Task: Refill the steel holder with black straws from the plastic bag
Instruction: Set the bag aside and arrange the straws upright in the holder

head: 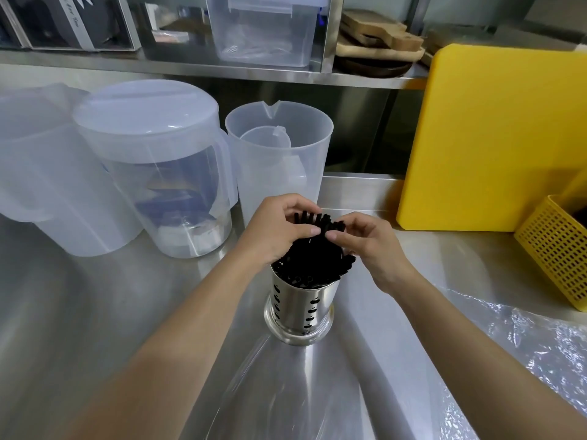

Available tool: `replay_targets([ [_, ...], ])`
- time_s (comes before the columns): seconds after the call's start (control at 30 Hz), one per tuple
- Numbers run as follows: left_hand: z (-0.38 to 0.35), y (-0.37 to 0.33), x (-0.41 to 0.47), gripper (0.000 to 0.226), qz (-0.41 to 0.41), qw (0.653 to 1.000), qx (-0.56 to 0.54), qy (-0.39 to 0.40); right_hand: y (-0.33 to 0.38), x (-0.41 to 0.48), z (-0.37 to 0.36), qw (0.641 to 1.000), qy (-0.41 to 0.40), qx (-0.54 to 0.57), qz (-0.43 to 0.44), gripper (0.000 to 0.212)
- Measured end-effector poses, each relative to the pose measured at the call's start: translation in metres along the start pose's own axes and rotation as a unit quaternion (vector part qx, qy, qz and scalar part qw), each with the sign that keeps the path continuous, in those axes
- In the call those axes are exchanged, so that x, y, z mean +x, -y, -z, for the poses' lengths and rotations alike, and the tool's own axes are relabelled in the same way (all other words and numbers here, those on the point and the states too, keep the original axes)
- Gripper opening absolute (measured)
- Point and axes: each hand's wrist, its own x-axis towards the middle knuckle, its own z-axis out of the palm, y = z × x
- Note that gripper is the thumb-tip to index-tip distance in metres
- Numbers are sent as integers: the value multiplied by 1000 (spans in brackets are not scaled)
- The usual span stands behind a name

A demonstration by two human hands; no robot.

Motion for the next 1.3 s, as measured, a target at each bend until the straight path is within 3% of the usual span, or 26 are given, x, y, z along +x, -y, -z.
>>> replay_targets([
  [0.17, -1, 0, -1, 26, -5, 1000, 8, 18, 2, -1, 1, 1000, -4, 4, 11, 6],
  [0.43, -4, -3, -1, 16, -37, 993, 112, 16, 11, 1, 2, 999, -9, 1, 31, 11],
  [0.83, -2, -11, -3, 13, -19, 995, 101, -12, 20, 0, 6, 998, -16, -43, 38, 9],
  [1.0, 1, -23, -8, 8, -47, 995, 89, -25, 36, -4, 7, 989, 2, -121, 90, 14],
  [1.1, 3, -35, -11, 11, -62, 992, 108, -31, 56, -8, 4, 982, 26, -112, 147, 3],
  [1.3, 11, -58, -16, 17, -89, 994, 58, 15, 93, -10, 1, 977, 33, -71, 199, 6],
])
